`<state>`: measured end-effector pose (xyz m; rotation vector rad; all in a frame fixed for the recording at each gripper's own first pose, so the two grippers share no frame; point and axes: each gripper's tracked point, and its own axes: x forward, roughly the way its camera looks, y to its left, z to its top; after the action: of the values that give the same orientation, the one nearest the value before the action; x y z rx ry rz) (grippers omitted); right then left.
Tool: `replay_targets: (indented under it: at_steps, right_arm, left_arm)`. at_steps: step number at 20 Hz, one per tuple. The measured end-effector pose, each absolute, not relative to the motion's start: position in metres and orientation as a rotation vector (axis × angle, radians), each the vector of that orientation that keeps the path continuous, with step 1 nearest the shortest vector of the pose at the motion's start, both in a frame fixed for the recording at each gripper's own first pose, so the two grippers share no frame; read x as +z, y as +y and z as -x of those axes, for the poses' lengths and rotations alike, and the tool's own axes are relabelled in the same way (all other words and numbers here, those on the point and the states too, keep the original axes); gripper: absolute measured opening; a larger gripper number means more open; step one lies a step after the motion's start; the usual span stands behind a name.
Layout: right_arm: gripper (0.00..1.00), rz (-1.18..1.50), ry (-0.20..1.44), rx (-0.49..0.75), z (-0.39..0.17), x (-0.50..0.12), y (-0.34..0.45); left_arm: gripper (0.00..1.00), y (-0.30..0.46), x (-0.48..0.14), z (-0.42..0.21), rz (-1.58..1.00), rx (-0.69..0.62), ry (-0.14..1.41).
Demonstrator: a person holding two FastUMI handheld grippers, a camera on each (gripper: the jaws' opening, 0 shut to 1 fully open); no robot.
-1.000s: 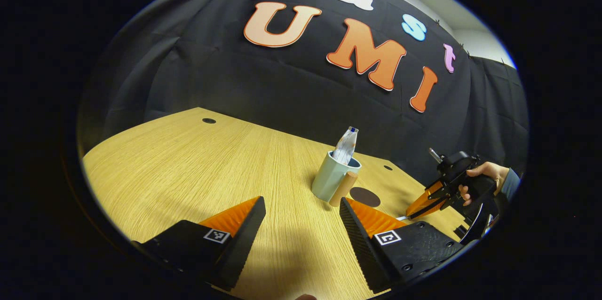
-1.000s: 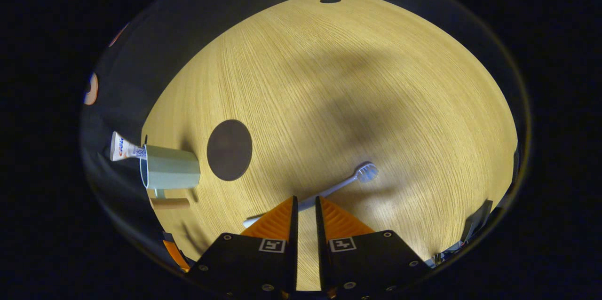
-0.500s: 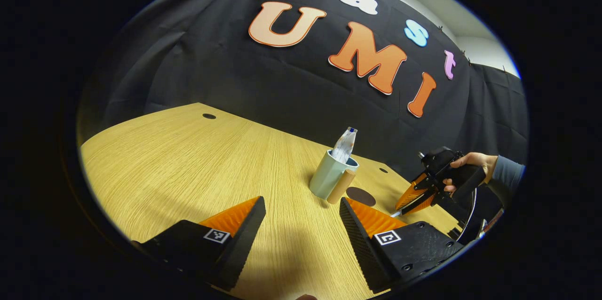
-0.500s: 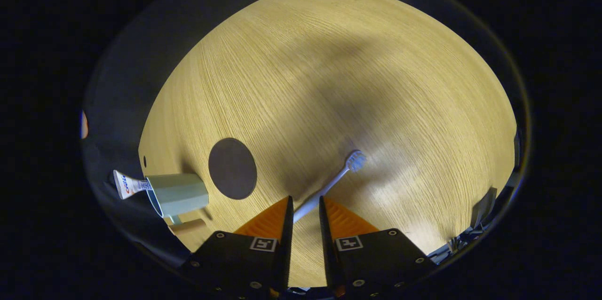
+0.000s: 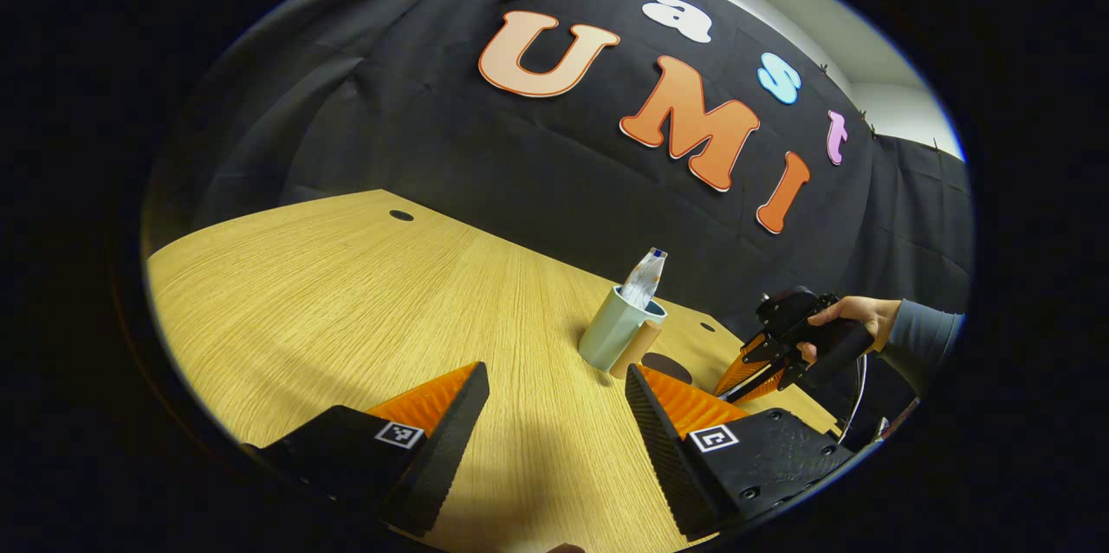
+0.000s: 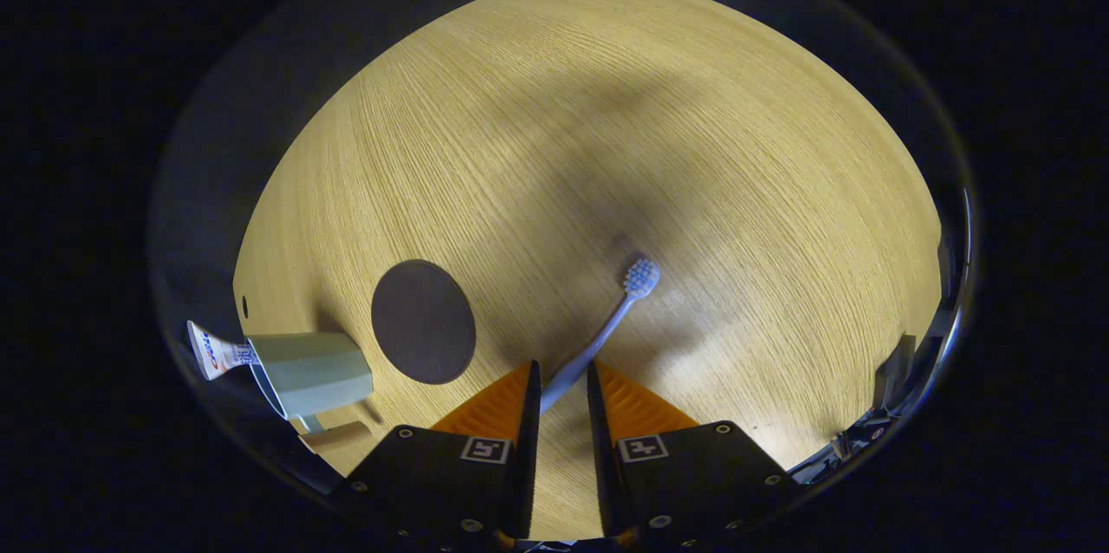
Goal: Put the toothbrush and toothpaste on the desktop into the cup, then pick up the cup and place it on the coaster on the desktop.
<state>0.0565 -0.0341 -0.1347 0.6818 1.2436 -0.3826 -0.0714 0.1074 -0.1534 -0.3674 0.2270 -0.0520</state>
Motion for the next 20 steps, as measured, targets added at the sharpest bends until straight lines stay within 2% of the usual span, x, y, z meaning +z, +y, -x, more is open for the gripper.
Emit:
replay_targets:
  at_steps: [5,8,13,20]
  right_arm:
    - [0.11,-0.709,1.244,-0.256,-0.066,-0.135,-0.033]
    - [0.08,-0.643,1.247,-0.173,-0.069,-0.134,-0.030]
    - [0.04,-0.610,1.133,-0.076,-0.077,-0.126,-0.026]
    - [0.02,-0.652,0.853,0.063,-0.077,-0.077,-0.038]
  left_arm:
    - [0.95,0.106,-0.153,0.081,0.326,-0.034,0.233]
    - [0.95,0.104,-0.157,0.083,0.299,-0.026,0.251]
    - [0.95,0.091,-0.157,0.080,0.265,-0.040,0.265]
    - [0.95,0.072,-0.170,0.075,0.243,-0.054,0.313]
